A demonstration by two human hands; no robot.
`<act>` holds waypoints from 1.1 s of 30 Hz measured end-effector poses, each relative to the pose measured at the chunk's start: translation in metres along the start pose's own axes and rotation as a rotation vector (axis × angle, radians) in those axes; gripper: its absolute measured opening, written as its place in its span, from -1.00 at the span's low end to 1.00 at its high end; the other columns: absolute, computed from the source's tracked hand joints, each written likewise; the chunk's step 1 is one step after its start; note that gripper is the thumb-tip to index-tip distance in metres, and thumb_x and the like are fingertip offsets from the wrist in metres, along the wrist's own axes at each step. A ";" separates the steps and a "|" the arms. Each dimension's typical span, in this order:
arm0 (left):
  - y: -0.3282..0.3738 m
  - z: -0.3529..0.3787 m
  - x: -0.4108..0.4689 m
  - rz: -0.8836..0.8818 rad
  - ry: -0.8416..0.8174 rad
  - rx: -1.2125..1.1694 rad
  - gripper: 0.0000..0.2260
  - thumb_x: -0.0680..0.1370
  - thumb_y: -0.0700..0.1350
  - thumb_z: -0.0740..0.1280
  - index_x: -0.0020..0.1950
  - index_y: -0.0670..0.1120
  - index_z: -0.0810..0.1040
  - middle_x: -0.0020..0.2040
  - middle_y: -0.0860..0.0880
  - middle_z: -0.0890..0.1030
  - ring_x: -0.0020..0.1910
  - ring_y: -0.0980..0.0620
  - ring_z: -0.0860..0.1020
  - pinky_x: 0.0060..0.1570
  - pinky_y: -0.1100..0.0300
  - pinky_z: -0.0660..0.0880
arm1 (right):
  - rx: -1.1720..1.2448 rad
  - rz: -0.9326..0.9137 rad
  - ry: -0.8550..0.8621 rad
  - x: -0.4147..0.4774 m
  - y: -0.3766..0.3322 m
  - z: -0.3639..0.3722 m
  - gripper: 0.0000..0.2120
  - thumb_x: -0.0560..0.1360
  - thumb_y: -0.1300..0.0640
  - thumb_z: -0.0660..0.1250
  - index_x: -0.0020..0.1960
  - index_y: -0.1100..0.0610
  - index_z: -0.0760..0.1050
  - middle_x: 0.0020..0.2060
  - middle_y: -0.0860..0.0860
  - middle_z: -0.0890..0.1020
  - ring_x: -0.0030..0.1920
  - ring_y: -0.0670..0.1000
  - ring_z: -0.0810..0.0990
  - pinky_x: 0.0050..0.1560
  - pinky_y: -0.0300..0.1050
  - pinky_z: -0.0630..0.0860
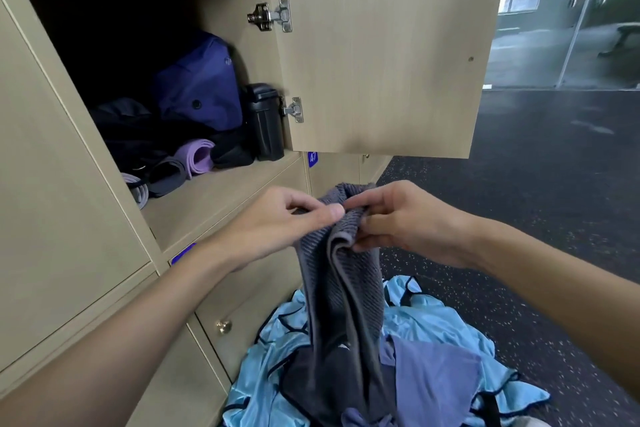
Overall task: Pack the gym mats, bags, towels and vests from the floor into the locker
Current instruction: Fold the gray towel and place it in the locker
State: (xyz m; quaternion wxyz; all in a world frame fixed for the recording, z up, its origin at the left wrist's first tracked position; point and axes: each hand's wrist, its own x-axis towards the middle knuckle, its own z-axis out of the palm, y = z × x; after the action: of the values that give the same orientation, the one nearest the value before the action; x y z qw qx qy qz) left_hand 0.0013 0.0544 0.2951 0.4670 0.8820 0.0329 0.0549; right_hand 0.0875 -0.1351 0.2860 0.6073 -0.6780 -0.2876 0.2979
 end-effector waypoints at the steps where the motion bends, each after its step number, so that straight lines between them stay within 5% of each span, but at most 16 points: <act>1: 0.002 0.002 0.000 0.026 0.007 0.031 -0.65 0.35 0.31 0.51 -0.11 0.06 0.73 -0.14 0.07 0.73 -0.17 0.22 0.62 -0.01 0.21 0.56 | -0.034 -0.037 0.022 -0.001 0.001 0.003 -0.72 0.58 0.44 0.23 0.28 0.36 0.48 -0.16 0.21 0.70 -0.17 0.07 0.70 -0.07 -0.14 0.67; 6: 0.006 0.010 0.001 0.099 0.115 0.205 -0.89 0.40 -0.03 0.58 -0.19 0.03 0.67 -0.27 0.06 0.66 -0.35 0.27 0.49 -0.27 0.36 0.44 | -0.224 -0.145 0.144 -0.003 0.002 0.008 -0.86 0.60 0.30 0.30 0.01 0.32 0.61 -0.29 0.18 0.69 -0.32 0.04 0.68 -0.22 -0.11 0.67; 10: 0.008 0.011 -0.002 0.117 0.138 0.195 -0.85 0.48 -0.21 0.46 -0.26 -0.01 0.65 -0.35 0.07 0.60 -0.42 0.22 0.44 -0.38 0.34 0.38 | -0.436 -0.159 0.147 -0.004 -0.001 0.005 -0.92 0.57 0.21 0.37 -0.04 0.18 0.63 -0.33 0.07 0.69 -0.33 -0.04 0.65 -0.23 -0.16 0.59; 12: 0.009 0.009 -0.005 0.106 0.141 0.166 -0.86 0.46 -0.24 0.42 -0.27 -0.05 0.65 -0.36 0.08 0.58 -0.42 0.20 0.43 -0.39 0.33 0.36 | -0.670 -0.150 0.077 -0.006 -0.003 0.000 -0.83 0.53 0.11 0.43 0.11 0.09 0.62 -0.22 0.02 0.65 -0.18 -0.07 0.59 -0.13 -0.20 0.51; 14: 0.009 0.004 -0.006 0.088 0.135 0.152 -0.89 0.45 -0.27 0.40 -0.24 -0.10 0.64 -0.33 0.05 0.58 -0.39 0.17 0.43 -0.34 0.28 0.37 | -1.038 -0.083 0.108 -0.003 0.001 -0.010 -0.63 0.47 -0.06 0.46 0.26 -0.07 0.53 0.04 0.01 0.50 0.11 0.00 0.41 0.18 -0.05 0.37; 16: 0.008 -0.002 -0.006 0.072 0.149 0.133 -0.89 0.45 -0.31 0.36 -0.22 -0.14 0.63 -0.29 -0.01 0.59 -0.36 0.14 0.43 -0.30 0.26 0.36 | -1.157 -0.055 0.189 -0.003 0.002 -0.018 -0.70 0.44 -0.14 0.46 0.14 -0.19 0.52 0.25 -0.01 0.35 0.34 0.05 0.20 0.38 0.12 0.16; 18: 0.007 -0.007 -0.007 0.072 0.182 0.101 -0.83 0.45 -0.36 0.33 -0.28 -0.13 0.58 -0.28 -0.06 0.57 -0.35 0.13 0.40 -0.32 0.28 0.33 | -1.046 -0.075 0.144 -0.005 0.002 -0.022 -0.86 0.45 -0.11 0.46 -0.13 -0.20 0.49 0.42 -0.04 0.31 0.49 0.07 0.11 0.48 0.21 0.09; 20: 0.006 -0.009 -0.009 0.074 0.196 0.073 -0.81 0.45 -0.39 0.31 -0.31 -0.17 0.53 -0.25 -0.21 0.57 -0.30 0.10 0.42 -0.27 0.25 0.33 | -0.860 -0.105 0.064 -0.005 0.003 -0.024 -0.80 0.45 -0.03 0.49 -0.24 -0.11 0.48 0.43 0.07 0.41 0.49 0.10 0.27 0.44 0.18 0.26; 22: 0.006 -0.010 -0.010 0.089 0.196 0.053 -0.89 0.42 -0.33 0.32 -0.30 -0.20 0.51 -0.15 -0.32 0.59 -0.25 0.03 0.44 -0.21 0.20 0.32 | -0.741 -0.135 0.036 -0.006 0.004 -0.022 -0.76 0.43 0.05 0.52 -0.26 0.02 0.46 0.26 0.19 0.56 0.31 0.15 0.49 0.30 0.15 0.42; 24: 0.008 -0.013 -0.011 0.108 0.210 0.031 -0.94 0.32 -0.22 0.28 -0.32 -0.19 0.51 -0.13 -0.33 0.59 -0.24 0.00 0.44 -0.19 0.17 0.33 | -0.615 -0.135 0.026 -0.004 0.006 -0.024 -0.71 0.42 0.09 0.54 -0.29 0.06 0.43 -0.02 0.09 0.67 0.00 0.06 0.63 0.04 0.07 0.54; 26: 0.008 -0.016 -0.011 0.110 0.228 0.008 -0.94 0.32 -0.23 0.28 -0.31 -0.19 0.52 -0.13 -0.35 0.59 -0.25 -0.01 0.44 -0.19 0.15 0.33 | -0.495 -0.121 0.038 -0.004 0.006 -0.025 -0.70 0.42 0.17 0.54 -0.29 0.08 0.41 -0.34 -0.06 0.56 -0.31 -0.12 0.50 -0.24 -0.14 0.40; 28: 0.006 -0.019 -0.009 0.109 0.239 0.006 -0.89 0.43 -0.35 0.29 -0.29 -0.22 0.52 -0.17 -0.37 0.57 -0.27 -0.01 0.43 -0.21 0.15 0.33 | -0.399 -0.140 0.106 -0.003 0.005 -0.023 -0.68 0.42 0.23 0.53 -0.30 0.09 0.38 -0.46 -0.14 0.47 -0.41 -0.17 0.41 -0.34 -0.23 0.29; 30: 0.003 -0.020 -0.008 0.107 0.270 -0.010 -0.77 0.49 -0.40 0.24 -0.32 -0.17 0.49 -0.30 -0.25 0.49 -0.34 0.08 0.40 -0.31 0.20 0.30 | -0.305 -0.208 0.194 -0.003 0.001 -0.017 -0.68 0.41 0.27 0.53 -0.30 0.10 0.38 -0.49 -0.17 0.48 -0.44 -0.19 0.42 -0.40 -0.28 0.30; 33: 0.000 -0.023 -0.007 0.067 0.194 -0.196 -0.82 0.48 -0.23 0.34 -0.29 -0.04 0.44 -0.32 -0.02 0.47 -0.38 0.16 0.39 -0.35 0.25 0.33 | -0.170 -0.302 0.313 -0.005 -0.007 -0.011 -0.74 0.40 0.26 0.53 -0.26 0.12 0.44 -0.39 -0.06 0.58 -0.36 -0.12 0.55 -0.33 -0.24 0.47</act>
State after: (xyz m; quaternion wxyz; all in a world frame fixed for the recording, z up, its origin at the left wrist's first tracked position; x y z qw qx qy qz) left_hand -0.0085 0.0722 0.3072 0.5435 0.8232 0.0429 0.1585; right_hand 0.0924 -0.1450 0.2942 0.6231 -0.7138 -0.3122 0.0693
